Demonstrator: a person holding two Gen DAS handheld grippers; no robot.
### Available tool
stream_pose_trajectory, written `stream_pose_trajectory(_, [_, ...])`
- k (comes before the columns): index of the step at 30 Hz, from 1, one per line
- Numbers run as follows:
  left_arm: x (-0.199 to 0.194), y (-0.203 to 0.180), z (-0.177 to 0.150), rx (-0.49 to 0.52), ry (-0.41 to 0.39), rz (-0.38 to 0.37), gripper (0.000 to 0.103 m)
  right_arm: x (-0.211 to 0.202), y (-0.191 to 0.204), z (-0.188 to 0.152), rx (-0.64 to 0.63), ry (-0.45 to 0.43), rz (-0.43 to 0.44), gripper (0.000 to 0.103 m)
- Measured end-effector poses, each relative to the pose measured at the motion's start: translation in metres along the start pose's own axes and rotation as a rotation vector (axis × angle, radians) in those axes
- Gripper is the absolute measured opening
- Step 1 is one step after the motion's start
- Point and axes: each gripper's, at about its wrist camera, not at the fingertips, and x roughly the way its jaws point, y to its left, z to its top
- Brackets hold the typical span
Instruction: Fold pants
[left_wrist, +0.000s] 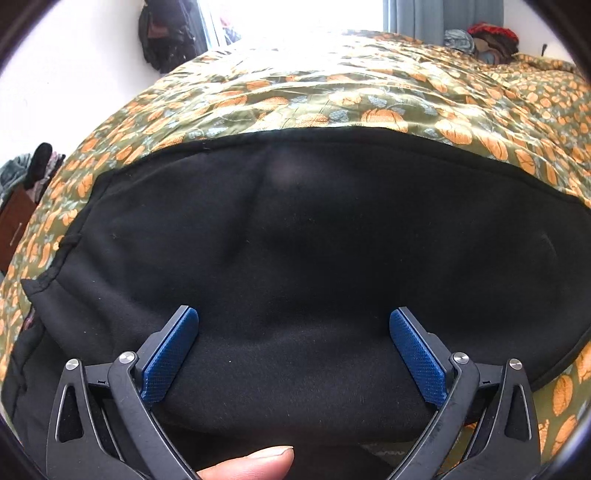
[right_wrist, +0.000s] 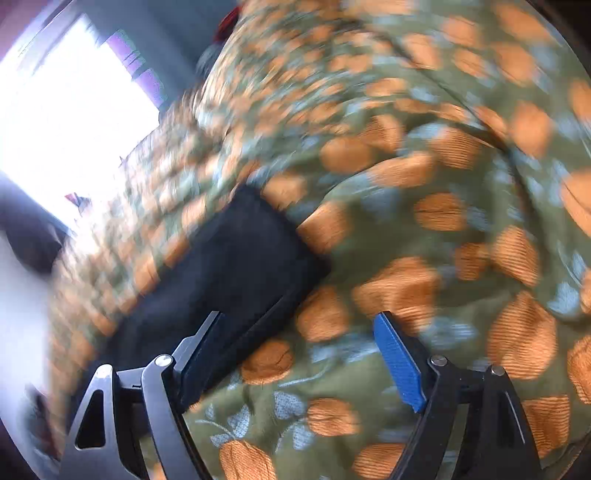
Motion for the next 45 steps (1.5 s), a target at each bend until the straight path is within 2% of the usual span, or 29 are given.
stream_pose_trajectory(2, [0.000, 0.000, -0.002, 0.002, -0.015, 0.002, 0.103, -0.001, -0.011, -0.002, 0.079, 0.030, 0.138, 0.082])
stream_pose_trajectory(3, [0.000, 0.000, -0.002, 0.003, -0.021, 0.003, 0.103, 0.007, -0.013, -0.008, 0.136, 0.077, 0.253, 0.082])
stream_pose_trajectory(5, [0.000, 0.000, -0.003, 0.003, -0.030, 0.002, 0.103, 0.024, -0.006, -0.018, 0.179, 0.159, 0.314, 0.082])
stream_pose_trajectory(8, [0.000, 0.001, -0.005, 0.000, -0.043, -0.003, 0.103, 0.042, 0.007, -0.021, 0.146, 0.157, 0.223, 0.081])
stream_pose_trajectory(10, [0.000, 0.001, -0.005, -0.002, -0.047, -0.005, 0.103, 0.050, 0.011, -0.015, 0.162, 0.096, 0.179, 0.080])
stream_pose_trajectory(11, [0.000, 0.001, -0.005, -0.002, -0.049, -0.005, 0.103, 0.051, 0.011, -0.012, 0.178, 0.066, 0.155, 0.074])
stream_pose_trajectory(12, [0.000, 0.001, -0.005, -0.002, -0.050, -0.005, 0.103, 0.053, 0.012, -0.008, 0.192, 0.037, 0.140, 0.057])
stream_pose_trajectory(13, [0.000, 0.001, -0.006, -0.002, -0.051, -0.006, 0.103, 0.054, 0.014, -0.004, 0.192, 0.015, 0.128, 0.044])
stream_pose_trajectory(14, [0.000, 0.001, -0.006, -0.003, -0.052, -0.008, 0.103, 0.051, 0.017, -0.001, 0.178, -0.005, 0.099, 0.014])
stream_pose_trajectory(15, [0.000, 0.002, -0.006, -0.004, -0.054, -0.011, 0.103, 0.046, 0.023, 0.005, 0.157, -0.032, 0.090, 0.013])
stream_pose_trajectory(17, [0.000, 0.003, -0.007, -0.006, -0.054, -0.014, 0.103, 0.025, 0.040, 0.007, 0.073, -0.084, 0.132, 0.013])
stream_pose_trajectory(20, [0.001, 0.002, -0.007, -0.005, -0.055, -0.011, 0.103, -0.024, 0.084, -0.010, -0.195, -0.113, 0.186, 0.013])
stream_pose_trajectory(23, [0.000, 0.002, -0.007, -0.004, -0.055, -0.009, 0.103, -0.092, 0.119, -0.059, -0.514, -0.125, 0.268, 0.010])
stream_pose_trajectory(25, [0.000, 0.001, -0.007, -0.003, -0.055, -0.007, 0.103, -0.130, 0.119, -0.094, -0.631, -0.128, 0.317, 0.008])
stream_pose_trajectory(27, [0.000, 0.001, -0.007, -0.002, -0.054, -0.005, 0.103, -0.157, 0.106, -0.124, -0.679, -0.115, 0.343, 0.007])
stream_pose_trajectory(29, [0.001, 0.000, -0.007, 0.002, -0.052, 0.002, 0.103, -0.179, 0.072, -0.151, -0.649, -0.088, 0.320, 0.007])
stream_pose_trajectory(30, [0.001, -0.001, -0.007, 0.005, -0.051, 0.006, 0.103, -0.184, 0.052, -0.158, -0.612, -0.085, 0.275, 0.007])
stream_pose_trajectory(32, [0.000, -0.003, -0.006, 0.013, -0.053, 0.018, 0.103, -0.180, 0.009, -0.163, -0.492, -0.061, 0.104, 0.007])
stream_pose_trajectory(34, [-0.001, -0.004, -0.007, 0.021, -0.058, 0.032, 0.103, -0.177, -0.034, -0.164, -0.346, -0.043, -0.131, 0.011])
stream_pose_trajectory(35, [-0.002, -0.005, -0.007, 0.025, -0.061, 0.038, 0.103, -0.177, -0.044, -0.162, -0.304, -0.051, -0.178, 0.014])
stream_pose_trajectory(36, [-0.003, -0.006, -0.007, 0.031, -0.068, 0.047, 0.103, -0.183, -0.056, -0.164, -0.240, -0.077, -0.231, 0.023])
stream_pose_trajectory(37, [-0.004, -0.007, -0.007, 0.033, -0.071, 0.051, 0.103, -0.188, -0.060, -0.165, -0.209, -0.098, -0.245, 0.032])
stream_pose_trajectory(38, [-0.003, -0.007, -0.007, 0.034, -0.069, 0.050, 0.103, -0.193, -0.061, -0.166, -0.187, -0.122, -0.253, 0.052])
stream_pose_trajectory(39, [-0.003, -0.006, -0.006, 0.030, -0.066, 0.045, 0.103, -0.199, -0.057, -0.170, -0.184, -0.151, -0.248, 0.061])
stream_pose_trajectory(41, [-0.002, -0.002, -0.006, 0.015, -0.055, 0.022, 0.103, -0.211, -0.039, -0.178, -0.217, -0.211, -0.229, 0.061])
stream_pose_trajectory(43, [-0.002, -0.001, -0.005, 0.009, -0.053, 0.012, 0.103, -0.218, -0.017, -0.193, -0.254, -0.273, -0.199, 0.067])
stream_pose_trajectory(45, [-0.002, -0.002, -0.005, 0.013, -0.053, 0.017, 0.103, -0.219, 0.001, -0.209, -0.280, -0.328, -0.161, 0.077])
